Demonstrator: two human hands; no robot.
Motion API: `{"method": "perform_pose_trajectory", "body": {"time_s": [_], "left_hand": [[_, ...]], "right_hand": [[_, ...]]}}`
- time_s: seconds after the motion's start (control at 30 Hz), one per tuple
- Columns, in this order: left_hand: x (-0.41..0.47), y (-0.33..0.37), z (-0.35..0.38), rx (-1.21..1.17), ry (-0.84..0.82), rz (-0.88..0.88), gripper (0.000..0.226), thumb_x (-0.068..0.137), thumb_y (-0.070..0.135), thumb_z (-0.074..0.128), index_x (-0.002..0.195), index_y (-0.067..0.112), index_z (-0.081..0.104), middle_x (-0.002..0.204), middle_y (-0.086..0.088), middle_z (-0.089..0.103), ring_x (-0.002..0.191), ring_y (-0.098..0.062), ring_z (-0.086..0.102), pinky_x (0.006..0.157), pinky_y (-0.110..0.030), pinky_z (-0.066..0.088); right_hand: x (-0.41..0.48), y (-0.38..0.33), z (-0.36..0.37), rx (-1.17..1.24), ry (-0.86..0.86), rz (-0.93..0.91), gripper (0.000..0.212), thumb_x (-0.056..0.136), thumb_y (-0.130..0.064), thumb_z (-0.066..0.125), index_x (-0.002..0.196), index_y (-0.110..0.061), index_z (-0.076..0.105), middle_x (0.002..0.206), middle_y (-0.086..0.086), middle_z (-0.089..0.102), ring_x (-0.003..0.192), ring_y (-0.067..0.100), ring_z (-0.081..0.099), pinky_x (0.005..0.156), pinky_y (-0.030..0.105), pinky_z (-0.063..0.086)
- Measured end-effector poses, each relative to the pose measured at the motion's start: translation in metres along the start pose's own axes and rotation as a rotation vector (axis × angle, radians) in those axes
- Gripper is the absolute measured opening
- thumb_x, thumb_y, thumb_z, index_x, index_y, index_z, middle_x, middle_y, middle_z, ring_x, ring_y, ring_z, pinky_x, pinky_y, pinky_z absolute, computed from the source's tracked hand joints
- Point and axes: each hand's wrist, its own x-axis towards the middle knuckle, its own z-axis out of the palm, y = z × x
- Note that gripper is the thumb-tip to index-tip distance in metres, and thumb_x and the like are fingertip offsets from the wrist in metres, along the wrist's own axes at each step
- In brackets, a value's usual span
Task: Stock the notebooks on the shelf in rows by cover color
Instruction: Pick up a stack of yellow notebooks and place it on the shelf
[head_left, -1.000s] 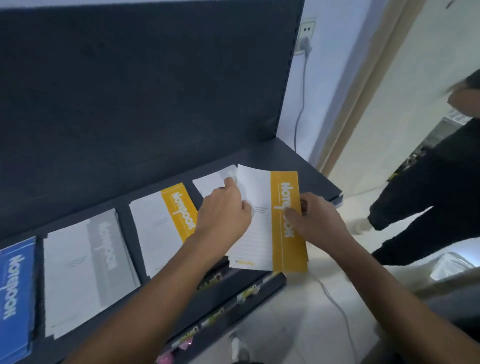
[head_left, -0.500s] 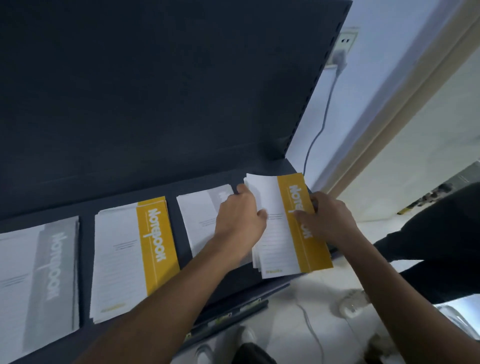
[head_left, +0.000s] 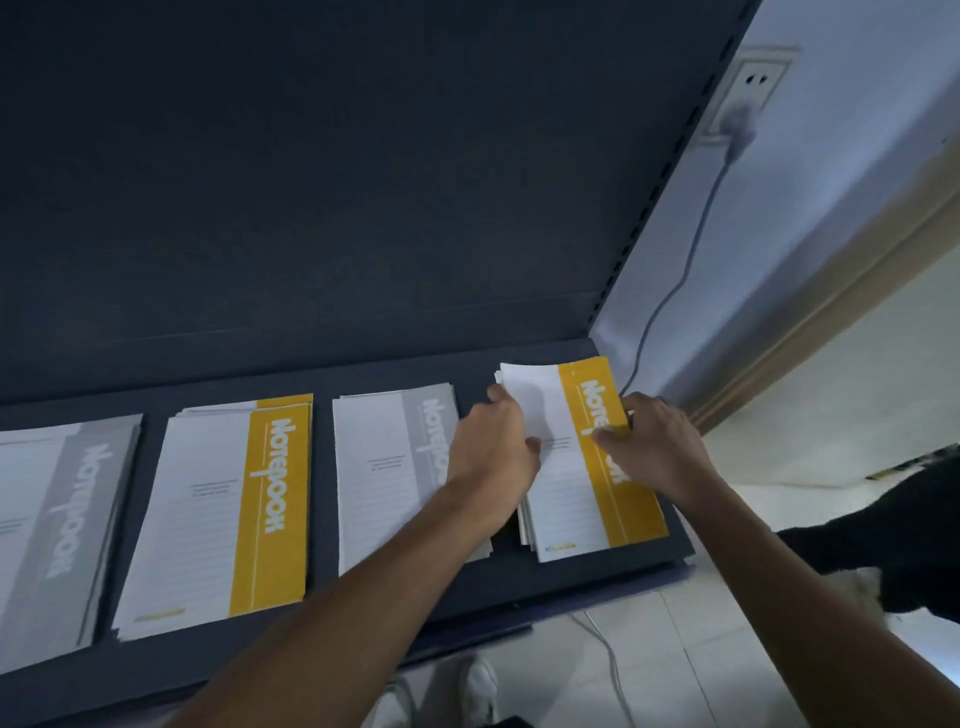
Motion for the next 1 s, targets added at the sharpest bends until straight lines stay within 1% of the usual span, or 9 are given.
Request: {"method": "perform_pose_trajectory", "body": {"time_s": [0.1, 0.23, 0.37, 0.47, 0.57, 0.67, 0.73, 0.83, 1.0], "left_hand": [[0.001, 0.003, 0.007, 0.033, 0.013, -0.012, 0.057, 0.094, 0.026, 0.067, 0.137, -0.002, 0.041, 0.114, -0.016, 0.064, 0.103, -0.033, 0.065, 0.066, -0.033, 0.047], [0.000, 0.002, 0.015, 0.061, 0.041, -0.022, 0.053, 0.094, 0.026, 0.067, 0.133, -0.002, 0.044, 0.108, -0.014, 0.066, 0.098, -0.031, 0.066, 0.063, -0.032, 0.048], [-0.003, 0.003, 0.021, 0.134, 0.067, 0.005, 0.052, 0.095, 0.028, 0.065, 0.133, 0.000, 0.043, 0.115, -0.014, 0.061, 0.098, -0.030, 0.065, 0.063, -0.030, 0.044], [-0.004, 0.003, 0.023, 0.152, 0.085, 0.012, 0.052, 0.095, 0.029, 0.065, 0.135, 0.002, 0.044, 0.121, -0.014, 0.058, 0.099, -0.030, 0.065, 0.068, -0.031, 0.050], [-0.007, 0.003, 0.015, 0.118, 0.130, 0.030, 0.042, 0.096, 0.025, 0.063, 0.129, 0.005, 0.048, 0.118, -0.011, 0.058, 0.099, -0.029, 0.065, 0.072, -0.032, 0.052], [-0.013, -0.005, -0.005, 0.065, 0.190, 0.045, 0.029, 0.097, 0.024, 0.058, 0.121, 0.010, 0.052, 0.112, -0.007, 0.059, 0.094, -0.027, 0.063, 0.069, -0.031, 0.047], [-0.017, -0.018, -0.023, 0.057, 0.221, 0.045, 0.024, 0.097, 0.026, 0.057, 0.117, 0.013, 0.054, 0.107, -0.005, 0.062, 0.091, -0.025, 0.064, 0.072, -0.035, 0.053], [-0.026, -0.049, -0.053, 0.019, 0.268, 0.025, 0.024, 0.093, 0.028, 0.059, 0.115, 0.019, 0.060, 0.106, 0.002, 0.066, 0.088, -0.017, 0.065, 0.078, -0.037, 0.057], [-0.057, -0.116, -0.102, -0.020, 0.362, -0.089, 0.018, 0.088, 0.027, 0.056, 0.105, 0.023, 0.062, 0.093, 0.013, 0.065, 0.082, -0.009, 0.063, 0.074, -0.035, 0.056]], "right_hand": [[0.007, 0.002, 0.002, -0.015, -0.010, -0.023, 0.027, 0.087, -0.041, 0.061, 0.104, -0.020, 0.061, 0.101, 0.002, 0.061, 0.089, 0.025, 0.060, 0.074, 0.036, 0.048], [0.011, 0.005, 0.007, -0.031, -0.029, -0.061, 0.026, 0.087, -0.043, 0.061, 0.099, -0.020, 0.060, 0.098, 0.002, 0.060, 0.087, 0.025, 0.061, 0.075, 0.038, 0.052], [0.011, 0.010, 0.010, -0.039, -0.032, -0.076, 0.032, 0.089, -0.045, 0.061, 0.106, -0.018, 0.061, 0.102, 0.004, 0.060, 0.094, 0.029, 0.061, 0.075, 0.039, 0.051], [0.009, 0.013, 0.008, -0.087, -0.006, -0.093, 0.034, 0.089, -0.044, 0.060, 0.109, -0.016, 0.060, 0.104, 0.004, 0.055, 0.098, 0.030, 0.060, 0.072, 0.037, 0.047], [0.006, 0.005, 0.004, -0.136, 0.067, -0.140, 0.040, 0.091, -0.043, 0.060, 0.119, -0.014, 0.058, 0.114, 0.007, 0.054, 0.108, 0.031, 0.057, 0.073, 0.038, 0.048], [0.000, -0.020, 0.000, -0.110, 0.108, -0.254, 0.048, 0.093, -0.042, 0.062, 0.132, -0.015, 0.054, 0.125, 0.008, 0.054, 0.119, 0.031, 0.054, 0.081, 0.041, 0.050], [-0.005, -0.044, 0.000, -0.064, 0.102, -0.357, 0.049, 0.094, -0.041, 0.062, 0.136, -0.018, 0.053, 0.130, 0.006, 0.055, 0.122, 0.029, 0.054, 0.086, 0.041, 0.051], [-0.015, -0.085, 0.006, 0.019, 0.060, -0.515, 0.045, 0.093, -0.038, 0.063, 0.134, -0.020, 0.057, 0.128, 0.005, 0.057, 0.119, 0.027, 0.058, 0.089, 0.039, 0.053], [-0.041, -0.160, 0.022, 0.072, -0.035, -0.724, 0.039, 0.094, -0.039, 0.061, 0.131, -0.025, 0.056, 0.123, -0.003, 0.056, 0.112, 0.021, 0.061, 0.088, 0.038, 0.053]]}}
